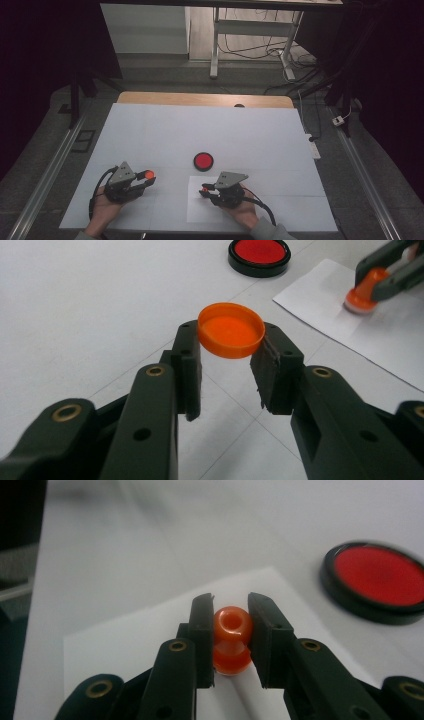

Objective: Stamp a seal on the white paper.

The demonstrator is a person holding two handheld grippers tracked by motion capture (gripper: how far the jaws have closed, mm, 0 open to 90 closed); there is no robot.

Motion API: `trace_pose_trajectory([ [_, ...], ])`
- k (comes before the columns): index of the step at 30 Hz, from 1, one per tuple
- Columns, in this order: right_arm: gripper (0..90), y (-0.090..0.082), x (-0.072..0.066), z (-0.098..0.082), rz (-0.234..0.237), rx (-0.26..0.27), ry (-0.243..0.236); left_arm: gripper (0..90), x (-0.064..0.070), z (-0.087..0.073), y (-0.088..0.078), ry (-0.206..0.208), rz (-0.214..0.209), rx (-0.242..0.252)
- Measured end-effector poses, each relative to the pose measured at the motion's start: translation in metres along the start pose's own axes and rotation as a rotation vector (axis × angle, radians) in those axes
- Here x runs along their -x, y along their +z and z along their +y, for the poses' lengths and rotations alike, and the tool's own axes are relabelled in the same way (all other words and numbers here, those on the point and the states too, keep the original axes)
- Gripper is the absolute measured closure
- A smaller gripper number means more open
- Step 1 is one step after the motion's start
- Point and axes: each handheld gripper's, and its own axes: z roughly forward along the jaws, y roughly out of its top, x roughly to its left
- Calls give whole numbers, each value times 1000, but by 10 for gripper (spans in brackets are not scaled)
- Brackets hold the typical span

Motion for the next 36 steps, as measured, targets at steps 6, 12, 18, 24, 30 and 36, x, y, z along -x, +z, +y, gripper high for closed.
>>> trace_pose_trajectory([
  [6,725,-19,10,8,-13,110,64,652,-1,0,1,-1,-1,-5],
  [12,725,-20,8,10,-2,111,68,652,0,0,1,1,-2,-4],
  [18,725,-20,7,13,2,110,72,652,0,0,1,5,-2,-5],
  [24,725,-22,11,15,-4,119,77,652,0,-1,3,3,-4,-9],
  [30,724,-31,14,19,-27,144,92,652,1,-1,3,8,-5,-11],
  [36,724,-39,20,22,-41,166,108,651,0,-2,4,6,-7,-14],
])
